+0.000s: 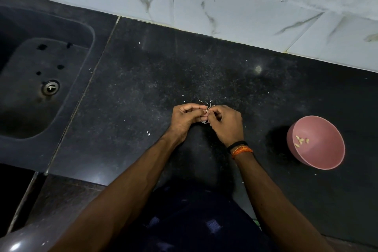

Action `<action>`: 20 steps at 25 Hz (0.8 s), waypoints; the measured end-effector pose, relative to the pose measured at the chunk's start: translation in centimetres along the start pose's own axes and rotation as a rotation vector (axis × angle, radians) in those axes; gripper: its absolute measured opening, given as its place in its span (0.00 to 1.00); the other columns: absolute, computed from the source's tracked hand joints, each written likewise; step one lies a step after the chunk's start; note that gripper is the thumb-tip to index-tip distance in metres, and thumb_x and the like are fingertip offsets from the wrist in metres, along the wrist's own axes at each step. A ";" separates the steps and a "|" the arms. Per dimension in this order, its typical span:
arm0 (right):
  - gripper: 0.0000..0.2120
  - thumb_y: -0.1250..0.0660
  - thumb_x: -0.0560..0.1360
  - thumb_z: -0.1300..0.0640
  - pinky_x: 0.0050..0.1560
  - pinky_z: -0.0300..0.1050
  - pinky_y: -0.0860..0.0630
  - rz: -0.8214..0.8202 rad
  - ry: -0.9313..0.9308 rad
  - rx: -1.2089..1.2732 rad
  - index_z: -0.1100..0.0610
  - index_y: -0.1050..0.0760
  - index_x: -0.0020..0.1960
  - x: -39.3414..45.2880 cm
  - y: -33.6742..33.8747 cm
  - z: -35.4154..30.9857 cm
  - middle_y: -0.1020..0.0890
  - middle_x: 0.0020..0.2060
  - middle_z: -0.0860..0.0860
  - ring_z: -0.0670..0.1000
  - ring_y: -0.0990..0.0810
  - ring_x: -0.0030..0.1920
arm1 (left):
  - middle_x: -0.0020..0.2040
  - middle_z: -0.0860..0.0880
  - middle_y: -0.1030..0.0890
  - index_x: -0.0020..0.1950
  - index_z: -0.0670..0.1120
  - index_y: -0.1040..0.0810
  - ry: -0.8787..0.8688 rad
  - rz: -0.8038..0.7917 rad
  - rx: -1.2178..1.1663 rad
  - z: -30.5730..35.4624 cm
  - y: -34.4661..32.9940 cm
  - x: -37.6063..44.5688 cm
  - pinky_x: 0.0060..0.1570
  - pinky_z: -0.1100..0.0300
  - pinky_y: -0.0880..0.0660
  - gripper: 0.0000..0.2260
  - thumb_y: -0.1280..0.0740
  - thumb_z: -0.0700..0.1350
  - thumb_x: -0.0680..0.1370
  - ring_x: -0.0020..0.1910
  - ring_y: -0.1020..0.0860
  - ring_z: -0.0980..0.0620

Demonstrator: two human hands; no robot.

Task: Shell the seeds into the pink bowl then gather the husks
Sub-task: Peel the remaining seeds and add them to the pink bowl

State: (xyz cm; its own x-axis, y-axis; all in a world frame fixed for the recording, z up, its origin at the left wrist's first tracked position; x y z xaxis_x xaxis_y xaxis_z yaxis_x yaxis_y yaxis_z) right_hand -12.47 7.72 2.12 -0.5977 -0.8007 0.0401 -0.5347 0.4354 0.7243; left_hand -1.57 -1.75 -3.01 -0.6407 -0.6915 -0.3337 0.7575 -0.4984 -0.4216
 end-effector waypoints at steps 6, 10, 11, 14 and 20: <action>0.02 0.31 0.78 0.59 0.46 0.45 0.23 -0.057 -0.003 -0.043 0.57 0.19 0.48 0.0 -0.4 0.2 0.19 0.44 0.50 0.49 0.20 0.42 | 0.42 0.38 0.15 0.51 0.30 0.19 0.041 -0.008 0.006 0.0 -0.1 0.0 0.45 0.54 0.17 0.06 0.30 0.29 0.75 0.41 0.15 0.45; 0.01 0.31 0.77 0.60 0.44 0.42 0.28 -0.073 -0.024 -0.044 0.57 0.21 0.47 -0.2 -0.5 0.4 0.21 0.44 0.49 0.48 0.22 0.42 | 0.42 0.39 0.15 0.52 0.31 0.18 0.077 -0.040 0.010 0.1 -0.2 -0.1 0.45 0.54 0.16 0.07 0.31 0.30 0.75 0.40 0.15 0.46; 0.01 0.31 0.77 0.60 0.45 0.42 0.27 -0.075 -0.023 -0.037 0.57 0.21 0.47 -0.2 -0.5 0.4 0.20 0.44 0.49 0.48 0.22 0.42 | 0.43 0.39 0.15 0.52 0.31 0.18 0.090 -0.049 0.007 0.0 -0.2 0.0 0.45 0.55 0.17 0.07 0.31 0.30 0.75 0.40 0.15 0.47; 0.02 0.32 0.77 0.59 0.47 0.46 0.23 -0.093 -0.032 -0.014 0.57 0.21 0.48 0.0 -0.5 0.5 0.20 0.45 0.49 0.48 0.21 0.43 | 0.42 0.40 0.15 0.52 0.34 0.18 0.116 -0.084 0.013 -0.2 0.0 0.2 0.43 0.58 0.17 0.07 0.33 0.29 0.76 0.39 0.16 0.48; 0.02 0.32 0.78 0.57 0.47 0.49 0.20 -0.086 -0.063 0.049 0.54 0.22 0.46 0.1 -0.2 0.9 0.20 0.43 0.47 0.48 0.20 0.42 | 0.38 0.44 0.17 0.49 0.37 0.17 0.122 -0.116 0.098 -0.4 0.1 0.5 0.37 0.61 0.22 0.10 0.36 0.27 0.77 0.35 0.20 0.51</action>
State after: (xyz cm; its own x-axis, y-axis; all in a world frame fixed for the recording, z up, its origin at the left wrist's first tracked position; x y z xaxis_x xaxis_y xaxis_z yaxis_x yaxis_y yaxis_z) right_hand -12.99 7.99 1.36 -0.5833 -0.8096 -0.0652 -0.6133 0.3864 0.6888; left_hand -1.83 -1.94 -3.54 -0.7300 -0.5613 -0.3899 0.6828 -0.6237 -0.3806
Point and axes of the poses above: each hand's wrist, its own x-axis towards the middle knuckle, its own y-axis out of the back of the hand, z = x × y, the point moved 6 cm from there along x, towards the middle knuckle
